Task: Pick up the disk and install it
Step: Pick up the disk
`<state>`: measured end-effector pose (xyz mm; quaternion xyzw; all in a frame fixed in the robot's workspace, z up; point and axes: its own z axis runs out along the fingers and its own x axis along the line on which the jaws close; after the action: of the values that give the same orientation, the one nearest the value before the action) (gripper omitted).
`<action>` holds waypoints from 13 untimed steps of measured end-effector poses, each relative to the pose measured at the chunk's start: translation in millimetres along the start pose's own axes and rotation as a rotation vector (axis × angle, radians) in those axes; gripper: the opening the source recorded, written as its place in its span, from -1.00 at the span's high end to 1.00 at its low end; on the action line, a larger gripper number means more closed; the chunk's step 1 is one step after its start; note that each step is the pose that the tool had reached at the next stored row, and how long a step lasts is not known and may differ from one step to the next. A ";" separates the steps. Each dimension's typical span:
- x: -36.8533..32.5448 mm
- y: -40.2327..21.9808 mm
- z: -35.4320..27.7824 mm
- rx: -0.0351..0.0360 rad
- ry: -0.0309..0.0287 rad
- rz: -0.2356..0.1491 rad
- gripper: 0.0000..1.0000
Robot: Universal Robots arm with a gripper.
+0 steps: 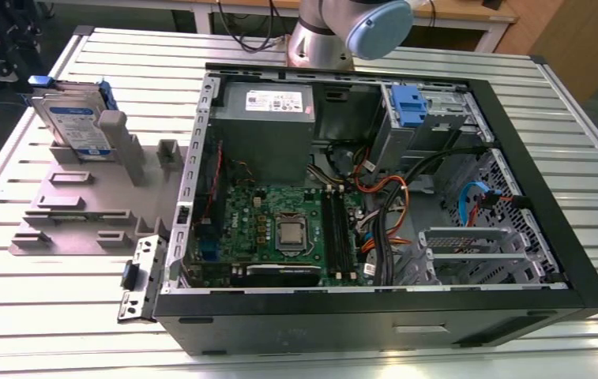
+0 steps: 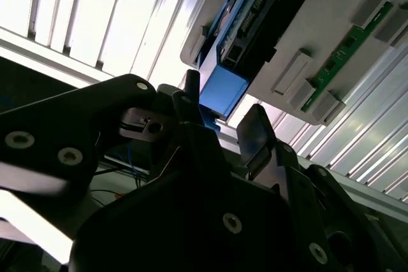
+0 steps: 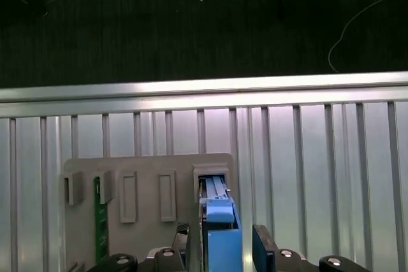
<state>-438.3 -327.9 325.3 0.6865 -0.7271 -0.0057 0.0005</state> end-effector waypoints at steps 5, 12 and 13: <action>0.0 0.1 3.8 0.0026 0.0002 -0.020 -0.01; 0.0 -0.5 9.2 0.0071 0.0025 -0.049 -0.01; -0.1 -1.0 9.9 0.0079 0.0025 -0.049 -0.01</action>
<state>-437.4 -327.9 315.4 0.7040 -0.7102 -0.0020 -0.0014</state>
